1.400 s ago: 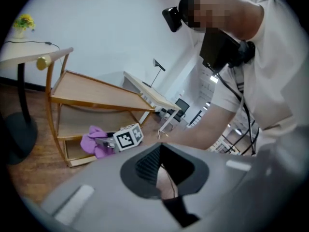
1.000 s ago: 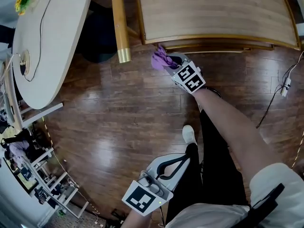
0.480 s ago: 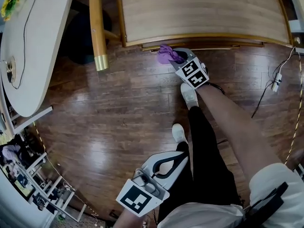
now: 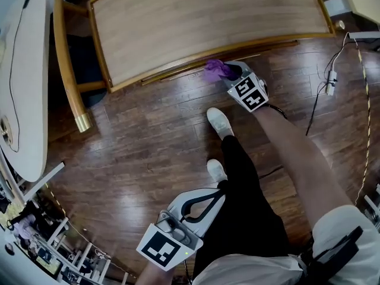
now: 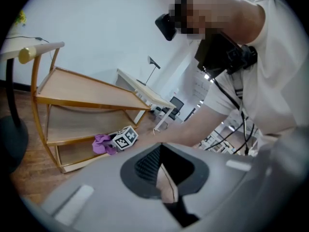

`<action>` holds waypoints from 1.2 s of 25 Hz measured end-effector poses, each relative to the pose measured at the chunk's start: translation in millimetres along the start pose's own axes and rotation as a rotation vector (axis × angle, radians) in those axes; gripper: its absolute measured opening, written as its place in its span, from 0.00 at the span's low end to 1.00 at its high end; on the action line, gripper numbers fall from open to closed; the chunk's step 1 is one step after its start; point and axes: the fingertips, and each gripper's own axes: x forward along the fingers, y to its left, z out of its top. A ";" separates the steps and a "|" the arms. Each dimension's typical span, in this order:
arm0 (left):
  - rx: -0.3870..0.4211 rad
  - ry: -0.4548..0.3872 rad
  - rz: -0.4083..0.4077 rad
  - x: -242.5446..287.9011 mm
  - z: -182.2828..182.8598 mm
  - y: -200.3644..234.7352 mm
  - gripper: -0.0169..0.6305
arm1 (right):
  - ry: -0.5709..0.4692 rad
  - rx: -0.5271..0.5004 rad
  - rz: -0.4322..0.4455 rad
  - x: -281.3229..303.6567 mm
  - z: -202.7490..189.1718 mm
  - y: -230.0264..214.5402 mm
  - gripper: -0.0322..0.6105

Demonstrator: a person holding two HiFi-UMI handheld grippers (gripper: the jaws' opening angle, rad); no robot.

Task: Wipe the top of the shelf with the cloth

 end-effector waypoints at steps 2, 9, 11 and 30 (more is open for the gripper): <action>0.004 0.010 -0.017 9.5 2.7 -2.4 0.05 | 0.015 0.011 -0.035 -13.3 -14.1 -22.1 0.20; 0.032 0.058 -0.084 38.8 7.3 -3.5 0.05 | 0.093 0.069 -0.185 -67.3 -77.5 -111.4 0.20; 0.031 0.066 -0.091 45.6 8.4 -2.1 0.05 | 0.113 0.079 -0.225 -84.2 -91.7 -138.3 0.20; 0.050 0.068 -0.073 67.4 18.4 1.9 0.05 | 0.249 0.138 -0.424 -162.1 -167.7 -238.2 0.20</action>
